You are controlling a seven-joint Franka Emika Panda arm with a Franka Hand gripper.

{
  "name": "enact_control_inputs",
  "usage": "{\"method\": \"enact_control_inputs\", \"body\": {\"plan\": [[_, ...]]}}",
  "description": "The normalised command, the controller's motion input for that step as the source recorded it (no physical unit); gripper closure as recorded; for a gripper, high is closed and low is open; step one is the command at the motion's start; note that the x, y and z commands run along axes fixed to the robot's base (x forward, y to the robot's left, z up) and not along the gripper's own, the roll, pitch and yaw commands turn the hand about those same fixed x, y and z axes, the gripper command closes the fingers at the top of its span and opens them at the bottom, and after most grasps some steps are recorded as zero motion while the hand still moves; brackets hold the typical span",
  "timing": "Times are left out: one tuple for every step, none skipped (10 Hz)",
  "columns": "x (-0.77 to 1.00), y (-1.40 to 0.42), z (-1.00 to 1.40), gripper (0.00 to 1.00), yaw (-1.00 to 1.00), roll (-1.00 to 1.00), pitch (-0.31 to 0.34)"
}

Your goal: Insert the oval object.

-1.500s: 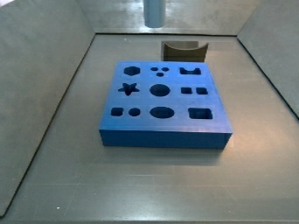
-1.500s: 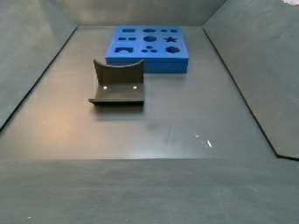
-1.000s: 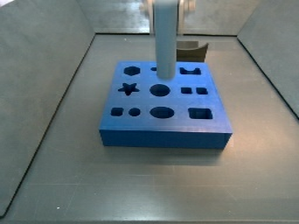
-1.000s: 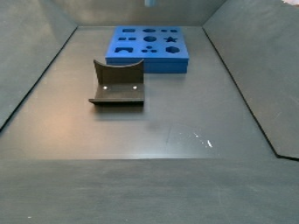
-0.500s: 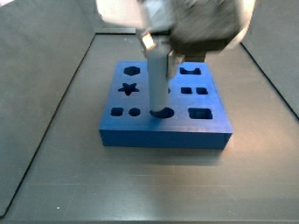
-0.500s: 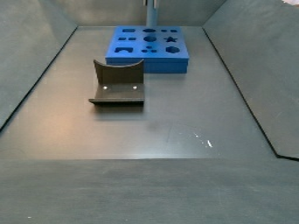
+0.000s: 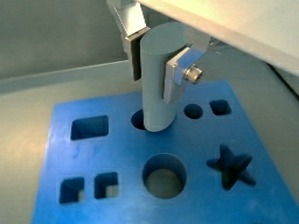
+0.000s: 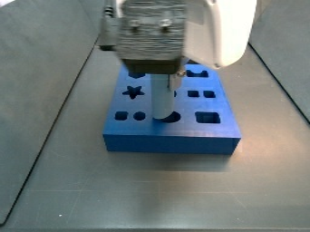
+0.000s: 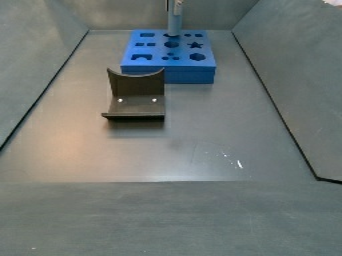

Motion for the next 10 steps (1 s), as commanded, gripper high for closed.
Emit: {"method": "enact_control_inputs", "body": {"plan": [[0.0,0.0,-0.02,1.0,-1.0,0.08,0.0],[0.0,0.0,-0.02,1.0,-1.0,0.08,0.0],[0.0,0.0,-0.03,1.0,-1.0,0.08,0.0],[0.0,0.0,-0.03,1.0,-1.0,0.08,0.0],[0.0,0.0,-0.03,1.0,-1.0,0.08,0.0],[0.0,0.0,-0.03,1.0,-1.0,0.08,0.0],[0.0,0.0,-0.08,1.0,-1.0,0.09,-0.001],[0.09,-0.08,-0.17,1.0,-0.85,0.14,0.0],[0.3,-0.17,-0.1,1.0,-0.63,0.14,0.016],[0.39,-0.29,-0.05,1.0,-0.48,0.13,0.044]]}}
